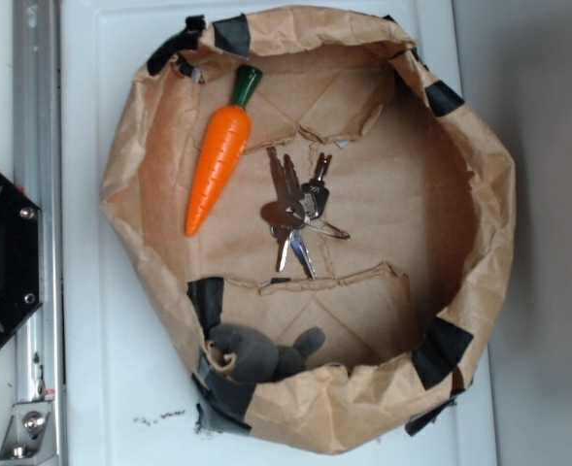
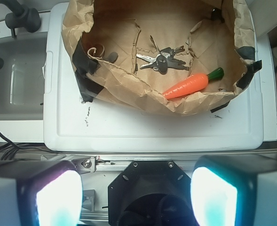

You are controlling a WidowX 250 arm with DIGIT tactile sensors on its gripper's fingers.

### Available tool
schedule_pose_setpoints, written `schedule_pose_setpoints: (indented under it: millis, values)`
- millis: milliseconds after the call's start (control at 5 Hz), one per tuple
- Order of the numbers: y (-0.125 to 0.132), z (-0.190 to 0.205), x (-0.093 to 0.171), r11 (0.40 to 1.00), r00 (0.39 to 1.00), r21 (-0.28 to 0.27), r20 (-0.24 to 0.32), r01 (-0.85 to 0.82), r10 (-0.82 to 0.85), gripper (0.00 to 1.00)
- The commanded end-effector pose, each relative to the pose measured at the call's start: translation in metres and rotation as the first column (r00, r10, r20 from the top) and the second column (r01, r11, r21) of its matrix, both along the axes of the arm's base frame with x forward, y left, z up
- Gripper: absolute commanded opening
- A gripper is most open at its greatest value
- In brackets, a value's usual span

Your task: Grab the silver keys.

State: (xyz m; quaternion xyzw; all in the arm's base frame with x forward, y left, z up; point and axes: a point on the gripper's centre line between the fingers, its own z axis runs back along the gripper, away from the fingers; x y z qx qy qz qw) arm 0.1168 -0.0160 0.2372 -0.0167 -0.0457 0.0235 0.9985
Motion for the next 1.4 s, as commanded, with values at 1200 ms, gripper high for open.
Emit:
schedule_pose_setpoints:
  millis: [1200]
  values:
    - [0.040, -0.083, 0.128, 0.980, 0.970, 0.066, 0.147, 0.186, -0.194, 1.00]
